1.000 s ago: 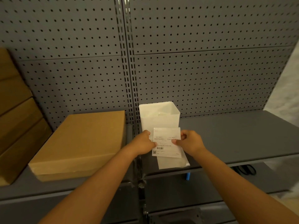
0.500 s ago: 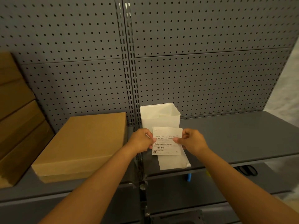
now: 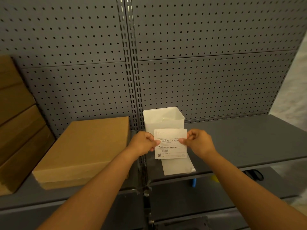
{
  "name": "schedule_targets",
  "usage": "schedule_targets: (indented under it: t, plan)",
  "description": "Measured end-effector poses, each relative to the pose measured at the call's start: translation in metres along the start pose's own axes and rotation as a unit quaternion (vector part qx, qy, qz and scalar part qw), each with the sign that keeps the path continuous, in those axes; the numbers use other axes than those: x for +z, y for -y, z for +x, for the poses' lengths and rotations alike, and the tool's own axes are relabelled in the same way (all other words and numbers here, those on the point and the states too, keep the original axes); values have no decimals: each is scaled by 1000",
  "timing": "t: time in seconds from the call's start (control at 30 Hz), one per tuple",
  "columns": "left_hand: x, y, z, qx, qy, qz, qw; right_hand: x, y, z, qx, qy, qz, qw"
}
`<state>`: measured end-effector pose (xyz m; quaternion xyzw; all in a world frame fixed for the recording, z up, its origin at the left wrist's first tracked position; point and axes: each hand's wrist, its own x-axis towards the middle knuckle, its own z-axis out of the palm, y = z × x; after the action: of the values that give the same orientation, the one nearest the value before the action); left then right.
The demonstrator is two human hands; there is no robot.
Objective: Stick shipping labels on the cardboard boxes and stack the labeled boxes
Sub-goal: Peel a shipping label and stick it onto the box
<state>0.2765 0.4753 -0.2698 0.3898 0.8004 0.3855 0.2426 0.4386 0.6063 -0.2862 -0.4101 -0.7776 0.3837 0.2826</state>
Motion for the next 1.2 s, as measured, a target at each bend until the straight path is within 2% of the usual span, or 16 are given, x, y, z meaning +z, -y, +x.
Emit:
schedule_targets:
  t: [0.13, 0.37, 0.47, 0.57, 0.63, 0.67, 0.77, 0.87, 1.0, 1.2]
  plan:
    - [0, 1, -1, -6, -4, -20, 1000, -1, -1, 0, 0, 12, 19, 1000]
    - [-2, -2, 0, -50, -15, -41, 998, -5, 3, 2, -15, -12, 69, 997]
    - [-2, -5, -1, -62, -20, -47, 997, -8, 2, 1, -20, 10, 98, 995]
    - [-2, -5, -2, -56, -57, -34, 996, -9, 2, -1, -27, 41, 123, 991]
    - [-3, -7, 1, -25, -89, -24, 995, -9, 3, -3, -27, 45, 137, 989]
    - [-4, -9, 1, -9, -89, -40, 995, -9, 5, -3, -25, 48, 143, 988]
    - [-7, -23, -6, 15, -23, -118, 993, -7, 10, -5, -22, 57, 149, 987]
    - [-8, -29, -13, 38, 17, -146, 988, -4, 13, -6, -15, 49, 150, 987]
    - [-5, -19, -14, 49, 10, -160, 986, -3, 14, -6, 5, 52, 159, 986]
    - [-5, -16, -13, 14, -13, -164, 986, -1, 18, -8, 18, 58, 182, 981]
